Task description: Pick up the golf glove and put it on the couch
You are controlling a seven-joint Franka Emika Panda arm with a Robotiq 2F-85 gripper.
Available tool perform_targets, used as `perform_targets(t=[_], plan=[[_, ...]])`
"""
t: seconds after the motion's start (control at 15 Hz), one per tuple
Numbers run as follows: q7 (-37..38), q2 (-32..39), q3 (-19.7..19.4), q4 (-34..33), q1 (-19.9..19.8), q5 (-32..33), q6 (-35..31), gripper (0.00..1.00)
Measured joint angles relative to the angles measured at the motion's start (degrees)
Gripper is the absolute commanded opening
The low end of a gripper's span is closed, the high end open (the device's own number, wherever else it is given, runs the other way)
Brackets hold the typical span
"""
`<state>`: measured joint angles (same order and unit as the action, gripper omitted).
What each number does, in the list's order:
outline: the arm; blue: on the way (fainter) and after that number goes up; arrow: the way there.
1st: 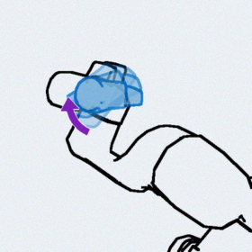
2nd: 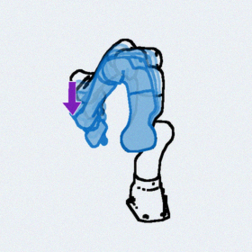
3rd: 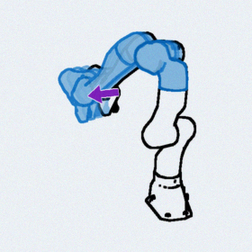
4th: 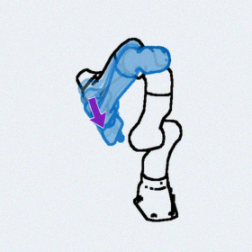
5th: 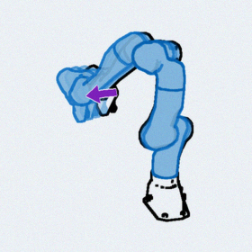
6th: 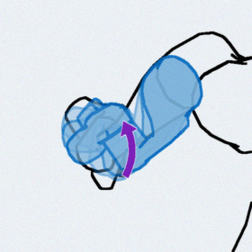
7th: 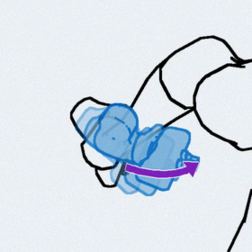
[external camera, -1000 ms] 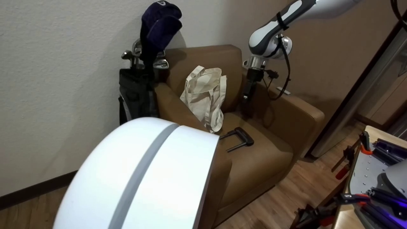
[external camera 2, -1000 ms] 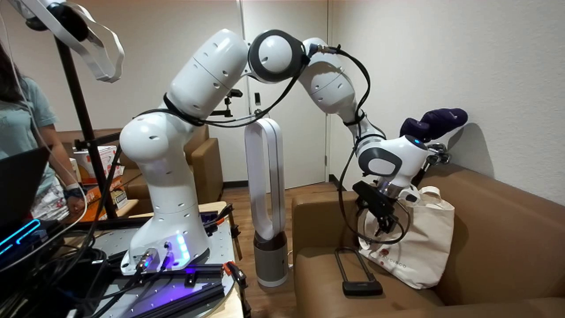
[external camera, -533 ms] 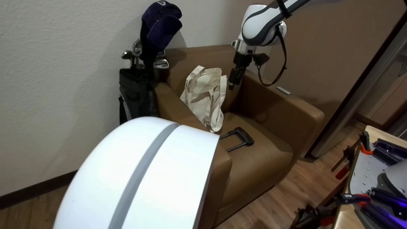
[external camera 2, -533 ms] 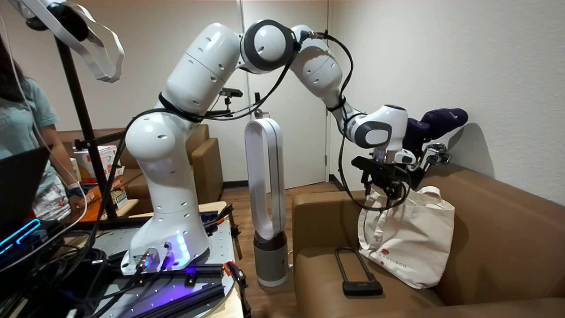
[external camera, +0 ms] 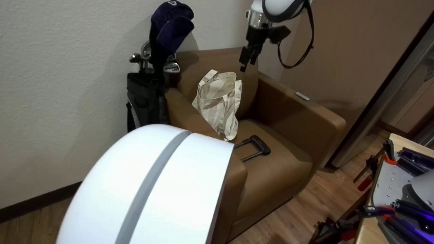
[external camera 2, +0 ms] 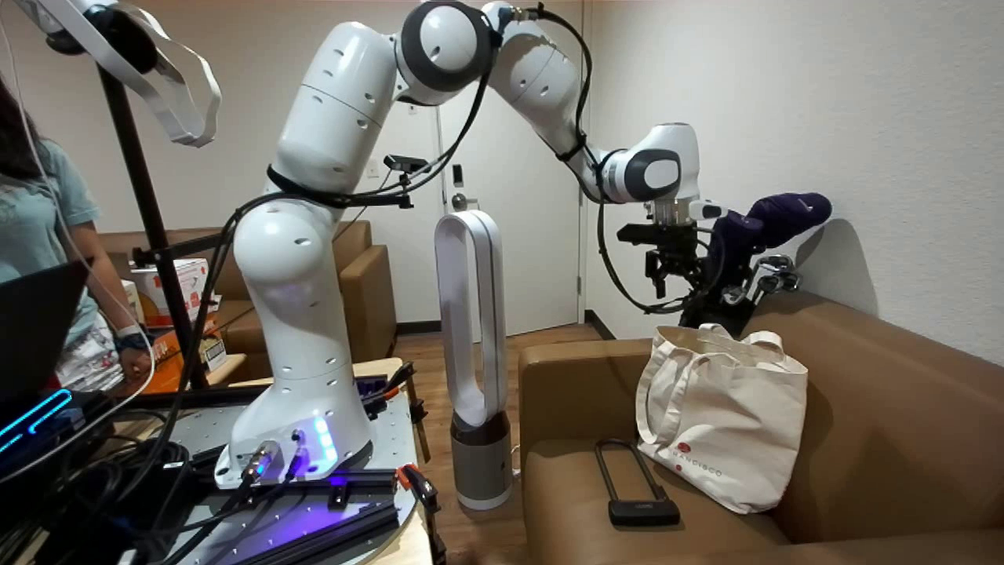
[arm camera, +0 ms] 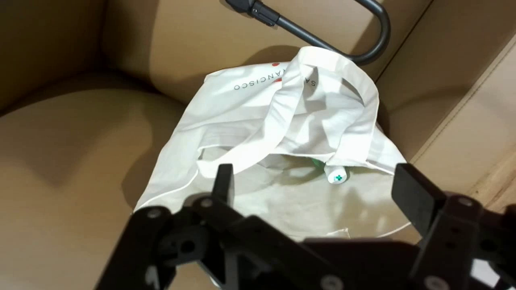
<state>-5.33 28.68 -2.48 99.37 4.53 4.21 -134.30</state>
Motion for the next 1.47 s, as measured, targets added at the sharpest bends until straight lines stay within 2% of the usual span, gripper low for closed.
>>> perform_targets(t=[0.27, 0.47, 0.87, 1.13, 1.47], plan=[[-4.3, -4.0, 2.9, -1.7, 0.0, 0.9, 3.1, 1.00], [-8.2, -2.8, 5.7, -4.1, 0.2, 0.9, -1.7, 1.00], [-8.3, -2.1, 6.1, -4.3, 0.0, 0.8, -3.5, 1.00], [-8.3, 0.4, 7.8, -5.6, 0.0, 0.2, -18.0, 1.00], [-9.4, 6.9, 8.8, -12.1, 1.7, 3.6, -31.7, 1.00]])
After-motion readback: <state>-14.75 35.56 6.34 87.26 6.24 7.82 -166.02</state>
